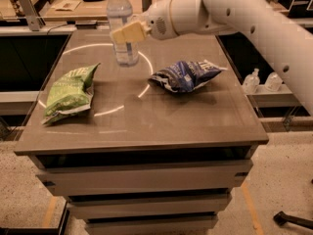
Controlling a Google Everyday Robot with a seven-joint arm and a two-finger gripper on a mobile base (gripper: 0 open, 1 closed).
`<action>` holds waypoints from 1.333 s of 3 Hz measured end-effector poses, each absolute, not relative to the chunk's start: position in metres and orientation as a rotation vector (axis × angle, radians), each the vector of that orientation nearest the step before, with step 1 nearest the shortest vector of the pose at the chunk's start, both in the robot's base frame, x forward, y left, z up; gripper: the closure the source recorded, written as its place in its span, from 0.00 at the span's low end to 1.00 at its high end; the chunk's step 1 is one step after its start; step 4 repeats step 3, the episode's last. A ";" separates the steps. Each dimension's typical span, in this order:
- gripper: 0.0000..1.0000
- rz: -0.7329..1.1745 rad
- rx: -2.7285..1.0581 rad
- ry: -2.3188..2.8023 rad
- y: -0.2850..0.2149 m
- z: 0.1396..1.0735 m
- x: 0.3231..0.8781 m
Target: Move blue plastic bottle near green rice chip bag
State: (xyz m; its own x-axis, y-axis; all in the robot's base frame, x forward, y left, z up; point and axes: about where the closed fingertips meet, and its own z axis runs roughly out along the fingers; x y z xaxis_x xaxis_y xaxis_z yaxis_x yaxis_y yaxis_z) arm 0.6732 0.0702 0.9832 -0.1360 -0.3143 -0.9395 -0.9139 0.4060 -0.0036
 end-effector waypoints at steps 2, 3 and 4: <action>1.00 0.747 -1.254 1.690 0.116 0.901 0.654; 0.92 0.768 -1.232 1.712 0.118 0.896 0.656; 0.92 0.768 -1.232 1.712 0.118 0.896 0.656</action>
Offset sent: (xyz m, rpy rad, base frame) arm -0.0214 0.0577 -0.1157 -0.1041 0.0633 0.1178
